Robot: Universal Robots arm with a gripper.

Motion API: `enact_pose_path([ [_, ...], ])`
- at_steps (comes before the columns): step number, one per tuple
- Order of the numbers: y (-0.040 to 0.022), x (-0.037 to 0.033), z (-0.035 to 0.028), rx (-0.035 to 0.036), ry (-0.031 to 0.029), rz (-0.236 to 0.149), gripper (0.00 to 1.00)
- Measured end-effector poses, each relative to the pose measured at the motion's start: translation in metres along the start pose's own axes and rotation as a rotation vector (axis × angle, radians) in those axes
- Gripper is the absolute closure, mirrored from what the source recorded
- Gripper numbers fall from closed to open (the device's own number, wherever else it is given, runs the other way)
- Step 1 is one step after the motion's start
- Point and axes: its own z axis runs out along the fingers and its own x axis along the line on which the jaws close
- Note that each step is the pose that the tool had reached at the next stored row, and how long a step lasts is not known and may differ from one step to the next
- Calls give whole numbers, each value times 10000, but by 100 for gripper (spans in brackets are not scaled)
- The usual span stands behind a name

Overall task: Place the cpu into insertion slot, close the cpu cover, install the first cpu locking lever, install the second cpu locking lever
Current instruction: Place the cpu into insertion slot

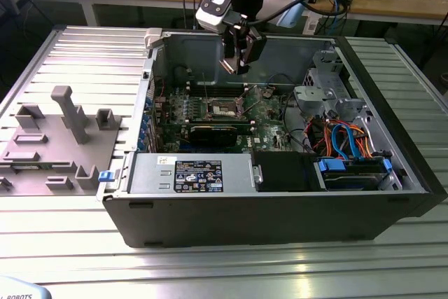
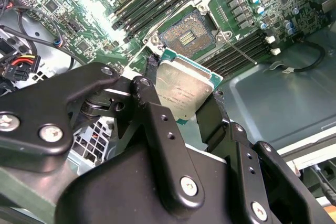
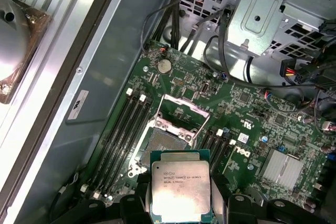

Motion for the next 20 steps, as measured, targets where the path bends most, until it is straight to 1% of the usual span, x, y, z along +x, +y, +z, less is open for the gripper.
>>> enact_pose_path([
  [20,0,0,0,-4,-10,190,46],
])
